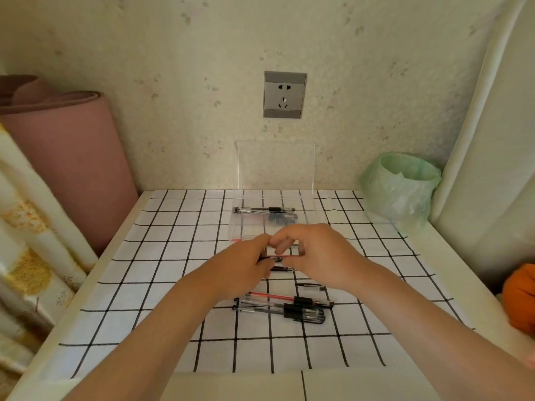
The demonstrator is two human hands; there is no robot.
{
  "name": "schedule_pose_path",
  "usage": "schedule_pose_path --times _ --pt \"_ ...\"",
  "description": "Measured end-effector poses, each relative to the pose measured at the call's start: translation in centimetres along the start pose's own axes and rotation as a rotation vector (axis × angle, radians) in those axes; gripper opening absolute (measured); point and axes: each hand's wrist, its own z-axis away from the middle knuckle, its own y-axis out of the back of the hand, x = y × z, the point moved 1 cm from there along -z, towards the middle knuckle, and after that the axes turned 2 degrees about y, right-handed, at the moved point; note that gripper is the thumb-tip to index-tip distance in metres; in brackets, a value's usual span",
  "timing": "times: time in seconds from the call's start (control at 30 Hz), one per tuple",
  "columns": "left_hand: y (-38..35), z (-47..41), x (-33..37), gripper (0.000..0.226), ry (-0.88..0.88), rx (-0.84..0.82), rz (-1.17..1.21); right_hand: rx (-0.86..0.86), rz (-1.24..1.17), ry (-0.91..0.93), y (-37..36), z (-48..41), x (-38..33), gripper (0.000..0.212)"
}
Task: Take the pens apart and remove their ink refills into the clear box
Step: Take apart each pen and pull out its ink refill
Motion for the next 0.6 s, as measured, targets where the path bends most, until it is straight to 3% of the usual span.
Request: schedule_pose_path --times 0.1,0.27,0.6 --pt "-0.1 -0.1 -0.4 0.031 0.02 0.01 -0.029 -0.003 0.042 -0.082 0.7 0.2 1.1 0.032" --pt "-0.2 -0.1 -0.5 0.027 0.01 -0.002 -0.038 -0.169 0.353 -0.264 1.4 0.6 2.9 0.02" --pt "-0.3 -0.2 -0.5 0.015 -0.012 0.001 -0.03 -0.236 0.371 -0.318 0.5 0.3 2.7 0.011"
